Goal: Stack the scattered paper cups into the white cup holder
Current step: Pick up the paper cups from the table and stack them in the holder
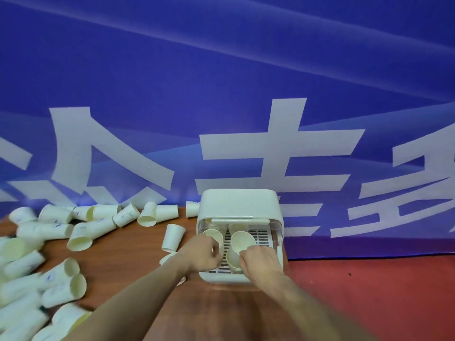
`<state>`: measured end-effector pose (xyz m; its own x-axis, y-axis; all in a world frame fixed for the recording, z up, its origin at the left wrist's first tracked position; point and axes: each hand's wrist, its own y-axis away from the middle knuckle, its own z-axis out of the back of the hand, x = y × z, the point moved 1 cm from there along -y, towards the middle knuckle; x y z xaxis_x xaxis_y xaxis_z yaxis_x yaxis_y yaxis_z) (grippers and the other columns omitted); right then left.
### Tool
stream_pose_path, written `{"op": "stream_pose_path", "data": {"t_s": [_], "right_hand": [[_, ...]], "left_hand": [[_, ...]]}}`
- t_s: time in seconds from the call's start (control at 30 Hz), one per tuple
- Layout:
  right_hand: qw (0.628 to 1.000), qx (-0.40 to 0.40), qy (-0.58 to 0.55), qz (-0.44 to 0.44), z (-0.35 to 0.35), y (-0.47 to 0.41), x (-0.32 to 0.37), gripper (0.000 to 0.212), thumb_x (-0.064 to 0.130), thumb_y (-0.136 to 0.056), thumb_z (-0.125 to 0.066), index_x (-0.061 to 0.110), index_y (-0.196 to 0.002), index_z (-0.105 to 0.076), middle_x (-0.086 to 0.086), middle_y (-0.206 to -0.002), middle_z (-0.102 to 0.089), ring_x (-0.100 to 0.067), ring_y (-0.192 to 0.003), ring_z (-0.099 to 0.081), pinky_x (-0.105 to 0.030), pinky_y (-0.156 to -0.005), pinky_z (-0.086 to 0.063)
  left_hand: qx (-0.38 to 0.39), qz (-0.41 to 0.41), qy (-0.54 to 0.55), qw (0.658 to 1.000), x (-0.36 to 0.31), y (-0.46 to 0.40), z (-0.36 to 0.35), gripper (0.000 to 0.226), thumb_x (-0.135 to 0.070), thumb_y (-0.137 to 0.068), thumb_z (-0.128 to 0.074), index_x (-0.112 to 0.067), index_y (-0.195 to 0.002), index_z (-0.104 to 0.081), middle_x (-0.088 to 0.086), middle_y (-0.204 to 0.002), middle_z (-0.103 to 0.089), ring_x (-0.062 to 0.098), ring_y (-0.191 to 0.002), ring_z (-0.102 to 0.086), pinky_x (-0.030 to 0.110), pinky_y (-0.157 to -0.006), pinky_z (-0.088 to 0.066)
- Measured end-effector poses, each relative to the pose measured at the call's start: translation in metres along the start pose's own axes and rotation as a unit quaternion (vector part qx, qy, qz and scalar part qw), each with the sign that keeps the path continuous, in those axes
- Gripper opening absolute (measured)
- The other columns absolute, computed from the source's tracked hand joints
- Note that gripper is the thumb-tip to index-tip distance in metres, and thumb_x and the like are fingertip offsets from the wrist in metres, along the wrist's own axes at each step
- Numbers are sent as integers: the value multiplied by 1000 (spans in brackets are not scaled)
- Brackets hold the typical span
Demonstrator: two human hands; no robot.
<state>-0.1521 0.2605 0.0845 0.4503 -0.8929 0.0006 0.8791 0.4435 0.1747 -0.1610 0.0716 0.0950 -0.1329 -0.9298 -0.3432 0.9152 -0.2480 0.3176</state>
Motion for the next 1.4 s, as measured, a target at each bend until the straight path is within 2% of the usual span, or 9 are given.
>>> {"op": "stream_pose_path", "data": {"t_s": [0.23,0.33,0.43,0.53,0.67,0.77,0.93,1.13,1.4], "right_hand": [[997,65,29,17,-29,-12,2,26,9,-94,-45,13,-107,-66,-9,-105,-68,-32,-98,-65,-32,-71,-38],[995,95,23,18,-43,-17,3,32,0,-89,-47,14,-110,-66,-8,-108,-68,-31,-100,-65,-35,-79,-47],[993,109,16,30,-54,-21,5,37,-2,-87,-46,14,-114,-65,-8,-112,-66,-31,-104,-64,-35,-83,-46],[995,96,0,33,-54,-24,9,30,13,-94,-41,14,-115,-63,-8,-112,-66,-30,-103,-63,-33,-78,-43],[998,36,-31,31,-46,-24,14,32,38,-97,-36,17,-117,-50,-6,-102,-67,-31,-92,-65,-34,-66,-33],[997,30,-36,59,-36,-24,26,29,39,-96,-35,17,-105,-52,-7,-97,-67,-33,-89,-64,-36,-66,-33],[974,120,-122,150,-17,-25,76,21,33,-88,-46,19,-75,-55,-10,-82,-64,-31,-79,-60,-34,-68,-42],[959,101,-208,163,13,-48,132,22,37,-91,-50,23,-98,-65,1,-96,-68,-23,-90,-63,-31,-76,-49],[976,64,-180,104,7,-100,161,22,33,-89,-50,25,-106,-60,-1,-98,-67,-25,-93,-63,-34,-74,-48]], "left_hand": [[25,37,-22,999,42,18,-10,24,-36,-84,-55,-19,-67,-59,3,-77,-69,18,-71,-61,27,-64,-46],[52,63,-43,996,56,23,-19,26,-37,-84,-53,-15,-72,-59,6,-81,-69,23,-74,-63,27,-61,-44],[72,81,-69,992,69,26,-29,26,-37,-85,-52,-13,-80,-63,8,-83,-68,28,-80,-64,27,-59,-40],[85,101,-75,988,79,28,-33,27,-36,-86,-52,-13,-76,-62,9,-82,-69,28,-80,-65,27,-58,-38],[94,132,-46,986,94,30,-33,33,-42,-84,-52,-14,-76,-67,0,-74,-66,22,-77,-67,31,-69,-56],[81,132,-59,986,101,36,-27,33,-46,-82,-51,-17,-83,-66,0,-86,-68,22,-81,-65,30,-68,-53],[58,145,-83,984,120,53,-7,32,-45,-81,-50,-22,-94,-69,-1,-99,-67,21,-90,-64,33,-75,-54],[28,186,-106,976,152,73,15,29,-43,-90,-53,-25,-105,-68,-1,-110,-66,21,-99,-63,33,-82,-53],[45,231,-76,969,193,91,-3,33,-44,-90,-59,-22,-114,-65,0,-116,-63,21,-104,-62,32,-85,-51]]}}
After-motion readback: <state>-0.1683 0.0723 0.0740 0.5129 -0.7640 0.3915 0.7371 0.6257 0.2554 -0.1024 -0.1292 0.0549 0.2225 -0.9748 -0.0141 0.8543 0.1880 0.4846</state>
